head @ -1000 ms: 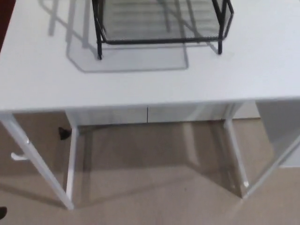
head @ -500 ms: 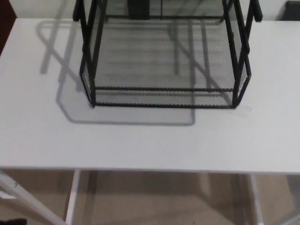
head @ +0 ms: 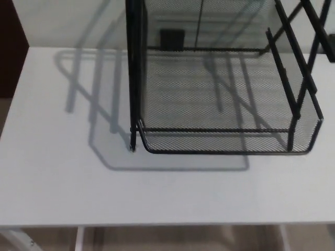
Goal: The robot walks towards a file tray kept in the middle of a desk and uses its right hand to grab a tray and pulls it out towards itself
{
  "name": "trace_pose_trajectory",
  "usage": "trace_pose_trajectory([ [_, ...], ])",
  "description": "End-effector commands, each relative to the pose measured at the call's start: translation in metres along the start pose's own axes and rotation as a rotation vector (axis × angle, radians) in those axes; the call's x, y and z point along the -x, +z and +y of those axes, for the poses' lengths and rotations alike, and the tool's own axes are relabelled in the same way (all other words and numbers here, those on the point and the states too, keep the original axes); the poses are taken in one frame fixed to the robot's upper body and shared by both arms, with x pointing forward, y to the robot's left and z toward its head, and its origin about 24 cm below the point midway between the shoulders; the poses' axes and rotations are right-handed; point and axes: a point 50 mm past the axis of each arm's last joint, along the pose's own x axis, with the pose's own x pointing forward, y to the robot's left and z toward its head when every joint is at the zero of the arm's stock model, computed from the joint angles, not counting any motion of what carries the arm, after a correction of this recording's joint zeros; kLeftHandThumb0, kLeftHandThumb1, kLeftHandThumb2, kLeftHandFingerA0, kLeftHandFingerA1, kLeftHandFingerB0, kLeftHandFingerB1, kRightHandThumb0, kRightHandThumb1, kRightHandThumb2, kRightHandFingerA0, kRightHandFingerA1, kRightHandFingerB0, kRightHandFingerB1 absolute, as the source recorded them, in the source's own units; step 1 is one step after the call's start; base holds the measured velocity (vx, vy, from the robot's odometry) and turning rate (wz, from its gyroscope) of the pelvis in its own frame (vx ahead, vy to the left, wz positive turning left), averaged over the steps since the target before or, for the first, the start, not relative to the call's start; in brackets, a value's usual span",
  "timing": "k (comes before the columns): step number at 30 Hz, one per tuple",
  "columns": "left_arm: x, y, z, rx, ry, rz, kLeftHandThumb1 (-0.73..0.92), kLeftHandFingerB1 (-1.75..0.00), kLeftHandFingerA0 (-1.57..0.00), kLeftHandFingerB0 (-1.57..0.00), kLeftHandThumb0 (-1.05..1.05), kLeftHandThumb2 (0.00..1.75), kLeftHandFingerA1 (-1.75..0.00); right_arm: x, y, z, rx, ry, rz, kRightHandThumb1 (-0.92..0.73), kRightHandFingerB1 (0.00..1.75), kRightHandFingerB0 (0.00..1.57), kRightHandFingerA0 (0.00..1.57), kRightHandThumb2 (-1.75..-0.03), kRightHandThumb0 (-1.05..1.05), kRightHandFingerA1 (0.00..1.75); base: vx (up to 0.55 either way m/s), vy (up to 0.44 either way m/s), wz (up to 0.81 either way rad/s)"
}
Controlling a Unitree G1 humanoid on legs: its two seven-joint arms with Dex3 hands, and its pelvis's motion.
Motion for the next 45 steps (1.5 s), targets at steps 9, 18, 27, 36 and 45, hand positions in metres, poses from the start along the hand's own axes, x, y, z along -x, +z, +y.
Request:
trace_pose_trajectory([
  [9, 0.0045, -0.0106, 0.0006, 0.044, 0.014, 0.018, 0.47, -0.48, -0.32, -0.11, -0.2, 0.91, -0.59, -0.0013, -0.0085, -0.0039, 0.01, -0.011, 0.024, -0.7, 0.48, 0.41, 0.51, -0.61, -0.51, 0.59, 0.04, -0.113, -0.03],
  [18, 0.0031, -0.0086, -0.0001, 0.066, 0.0, 0.005, 0.48, -0.48, -0.33, -0.08, -0.23, 0.92, -0.6, -0.0013, -0.004, -0.0026, 0.012, -0.004, 0.014, -0.7, 0.48, 0.42, 0.53, -0.59, -0.51, 0.61, -0.02, -0.063, -0.04],
  [27, 0.0014, -0.0051, 0.0011, 0.071, 0.008, -0.006, 0.47, -0.49, -0.33, -0.1, -0.22, 0.92, -0.61, -0.002, 0.0003, -0.0011, 0.009, -0.002, 0.002, -0.5, 0.58, 0.33, 0.56, -0.97, -0.51, 0.72, 0.01, 0.145, 0.01],
  [36, 0.0018, -0.0053, 0.0002, 0.076, 0.013, -0.008, 0.47, -0.49, -0.34, -0.1, -0.2, 0.92, -0.6, -0.0021, 0.0006, 0.0004, 0.01, 0.007, 0.014, -0.68, 0.49, 0.43, 0.55, -0.6, -0.52, 0.62, 0.05, -0.036, 0.02],
  [45, 0.0035, -0.0105, -0.0034, 0.088, 0.004, -0.01, 0.46, -0.49, -0.34, -0.09, -0.21, 0.91, -0.61, 0.0043, -0.0005, 0.0052, 0.023, 0.034, -0.001, -0.69, 0.49, 0.41, 0.52, -0.6, -0.56, 0.61, -0.06, -0.021, 0.03],
])
